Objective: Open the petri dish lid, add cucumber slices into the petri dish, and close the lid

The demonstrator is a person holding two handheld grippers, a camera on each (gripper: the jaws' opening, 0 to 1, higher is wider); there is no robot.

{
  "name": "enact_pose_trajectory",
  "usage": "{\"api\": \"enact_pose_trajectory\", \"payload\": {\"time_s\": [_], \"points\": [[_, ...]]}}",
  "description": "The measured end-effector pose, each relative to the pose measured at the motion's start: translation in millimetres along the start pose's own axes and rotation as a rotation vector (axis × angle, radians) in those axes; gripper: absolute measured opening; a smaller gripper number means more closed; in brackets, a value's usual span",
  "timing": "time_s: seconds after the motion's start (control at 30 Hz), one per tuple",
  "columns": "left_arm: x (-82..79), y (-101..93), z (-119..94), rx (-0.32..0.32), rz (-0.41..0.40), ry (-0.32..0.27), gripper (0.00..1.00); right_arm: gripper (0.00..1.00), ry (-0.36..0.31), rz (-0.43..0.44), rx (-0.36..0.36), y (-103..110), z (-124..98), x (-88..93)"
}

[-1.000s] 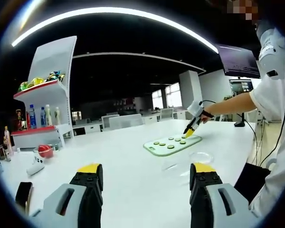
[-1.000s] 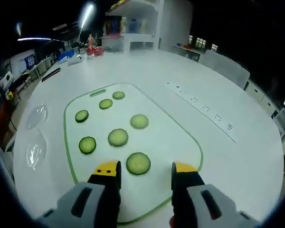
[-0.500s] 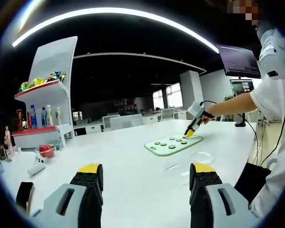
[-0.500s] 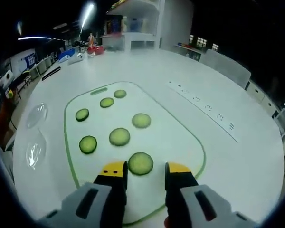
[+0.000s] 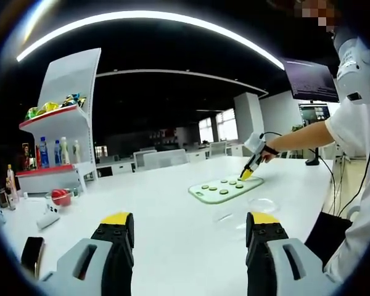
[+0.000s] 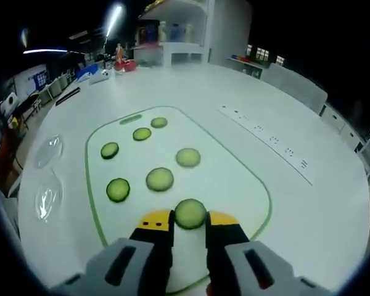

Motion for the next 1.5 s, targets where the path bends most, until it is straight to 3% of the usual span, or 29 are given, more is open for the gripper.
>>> {"api": "enact_pose_trajectory", "payload": {"time_s": [1.1,1.5], "points": [[0.1,-2.2,-1,0.005,0.004,-0.007,0.74,0.17,-0.004,0.036,0.005,-2,0,0.8],[-1.7,-6.8,-1,0.018,0.012,-0.016,0.74,0.17,-0.02,0.021,0.033,5,-9,-3.0]]}}
Point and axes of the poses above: the point that each gripper's makers call its tool centre point, and the gripper's own axes: z roughly forward along the fingers, y roughly to its left, x roughly out of its underside, the point moved 8 cm from there along -z, roughly backward along the fingers, and after that the axes turned 1 degree about x, right-handed, at the moved point
